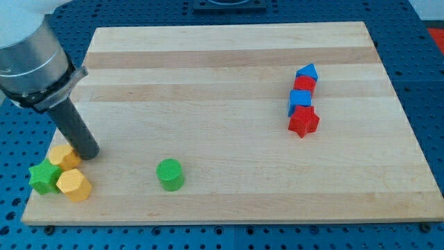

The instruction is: Push the green circle towards the yellow hexagon

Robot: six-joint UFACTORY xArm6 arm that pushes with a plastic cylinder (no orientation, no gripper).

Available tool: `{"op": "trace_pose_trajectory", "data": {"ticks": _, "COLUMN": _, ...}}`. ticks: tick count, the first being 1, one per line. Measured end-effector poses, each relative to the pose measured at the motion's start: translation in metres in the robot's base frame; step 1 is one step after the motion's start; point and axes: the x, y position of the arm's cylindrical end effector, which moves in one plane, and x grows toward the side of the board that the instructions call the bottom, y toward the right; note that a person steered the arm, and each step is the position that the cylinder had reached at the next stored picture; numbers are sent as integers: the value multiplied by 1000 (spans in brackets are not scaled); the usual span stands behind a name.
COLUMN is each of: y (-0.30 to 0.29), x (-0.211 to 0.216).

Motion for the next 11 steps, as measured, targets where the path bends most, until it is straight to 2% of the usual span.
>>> {"op": "trace_pose_trajectory", "data": {"ticks": 1, "y": -7, "x": 0}}
{"op": "trace_pose_trajectory", "data": {"ticks": 3, "y": 36, "x": -31}}
{"op": "trace_pose_trajectory", "data": {"ticks": 4, "y": 115, "x": -44}}
{"op": "trace_pose_trajectory", "data": {"ticks": 5, "y": 214, "x": -29}}
{"op": "trace_pose_trajectory", "data": {"ticks": 6, "y": 291, "x": 16}}
{"op": "trace_pose_trajectory", "data": {"ticks": 7, "y": 288, "x": 50}}
{"op": "trace_pose_trajectory", "data": {"ticks": 11, "y": 118, "x": 47}}
